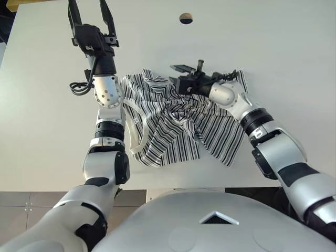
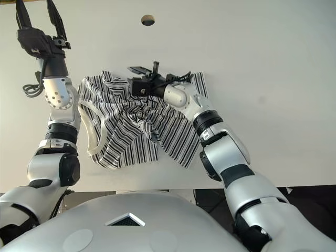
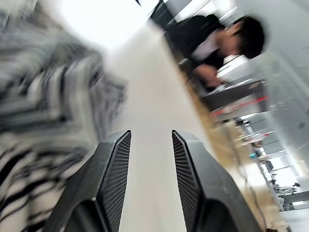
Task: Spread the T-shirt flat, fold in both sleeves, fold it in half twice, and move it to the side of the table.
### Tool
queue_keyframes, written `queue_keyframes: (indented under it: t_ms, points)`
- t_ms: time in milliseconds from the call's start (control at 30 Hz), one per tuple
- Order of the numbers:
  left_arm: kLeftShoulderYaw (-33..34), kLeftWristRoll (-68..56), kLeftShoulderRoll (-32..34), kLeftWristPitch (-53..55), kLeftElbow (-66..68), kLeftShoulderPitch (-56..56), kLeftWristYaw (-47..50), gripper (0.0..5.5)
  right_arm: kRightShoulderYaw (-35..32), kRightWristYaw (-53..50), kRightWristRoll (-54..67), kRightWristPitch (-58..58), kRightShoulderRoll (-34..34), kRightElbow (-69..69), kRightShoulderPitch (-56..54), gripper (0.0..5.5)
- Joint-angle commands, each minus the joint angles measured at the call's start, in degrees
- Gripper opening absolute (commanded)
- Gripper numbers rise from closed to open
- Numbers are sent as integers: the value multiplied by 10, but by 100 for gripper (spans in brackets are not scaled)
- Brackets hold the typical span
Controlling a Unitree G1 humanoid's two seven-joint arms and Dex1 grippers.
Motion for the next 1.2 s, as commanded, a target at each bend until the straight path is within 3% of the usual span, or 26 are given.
queue_keyframes:
  t_ms: [33,233,467,567,667,767,867,1100,1200]
  points:
    - [-12,7,-15,-2,5,-14,8,284,42,-13,-46,37,-7,69,-35,158]
    - [-20,2,-28,0,8,-17,6,284,45,-35,-47,73,-69,113,-66,158]
    - [-26,0,-30,7,-5,-13,-3,284,23,-26,-32,80,-221,131,-44,158]
    - [-97,25,-25,24,-27,-5,-98,284,16,-20,-29,89,-272,138,-21,158]
    - [-192,13,-18,63,-78,30,-259,284,8,-20,-23,100,-301,140,-9,158]
    - [-286,8,32,110,-160,93,-424,284,-11,-27,-8,98,-315,132,-16,158]
    - [-330,81,107,146,-192,118,-487,284,-36,-69,11,75,-316,108,-34,158]
    - [-412,389,267,276,-155,101,-392,284,-83,-125,45,-4,-306,3,-53,158]
    - [-430,452,347,295,-132,96,-382,284,-83,-121,45,-11,-295,-17,-51,158]
